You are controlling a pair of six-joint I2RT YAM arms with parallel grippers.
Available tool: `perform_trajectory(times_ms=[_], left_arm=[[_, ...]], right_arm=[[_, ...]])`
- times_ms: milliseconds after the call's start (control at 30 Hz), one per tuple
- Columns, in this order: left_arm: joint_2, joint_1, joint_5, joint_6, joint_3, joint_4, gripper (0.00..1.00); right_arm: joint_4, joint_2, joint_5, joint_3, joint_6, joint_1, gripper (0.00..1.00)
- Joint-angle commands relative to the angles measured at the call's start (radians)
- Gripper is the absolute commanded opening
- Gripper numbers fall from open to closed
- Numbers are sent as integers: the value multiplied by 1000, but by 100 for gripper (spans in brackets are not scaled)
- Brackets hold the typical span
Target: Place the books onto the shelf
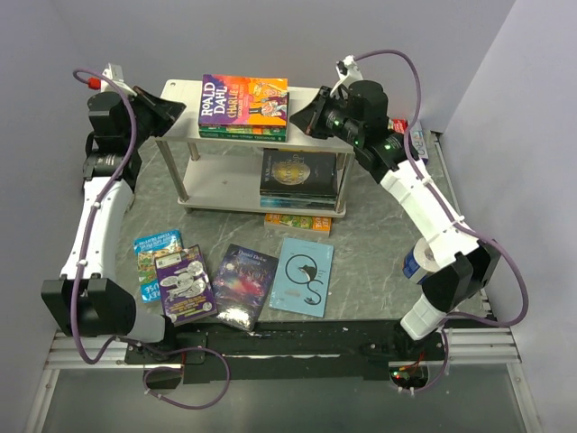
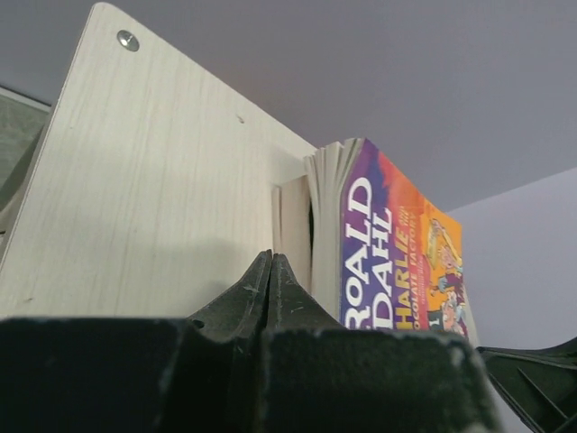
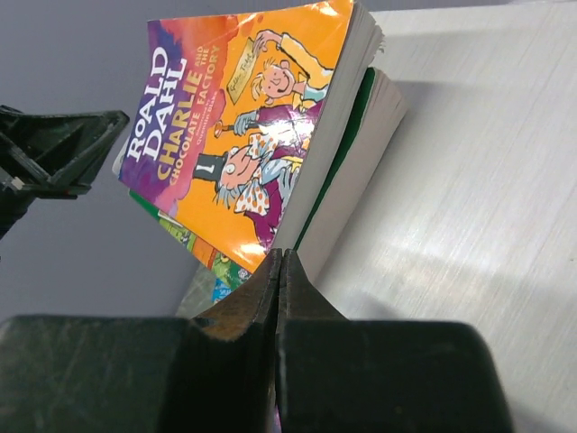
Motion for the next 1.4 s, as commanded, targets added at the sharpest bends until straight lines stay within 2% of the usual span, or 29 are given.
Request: perform_trajectory(times_ms=[0, 767, 1367], left_arm=[[11, -1, 9, -2, 33, 36, 4], [29, -59, 54, 10, 10, 99, 4], [6, -88, 71, 22, -10, 105, 4]], right_arm=[[27, 8, 28, 69, -19, 5, 0], [-4, 65, -20, 110, -30, 15, 0], [21, 20, -15, 58, -36, 49, 0]])
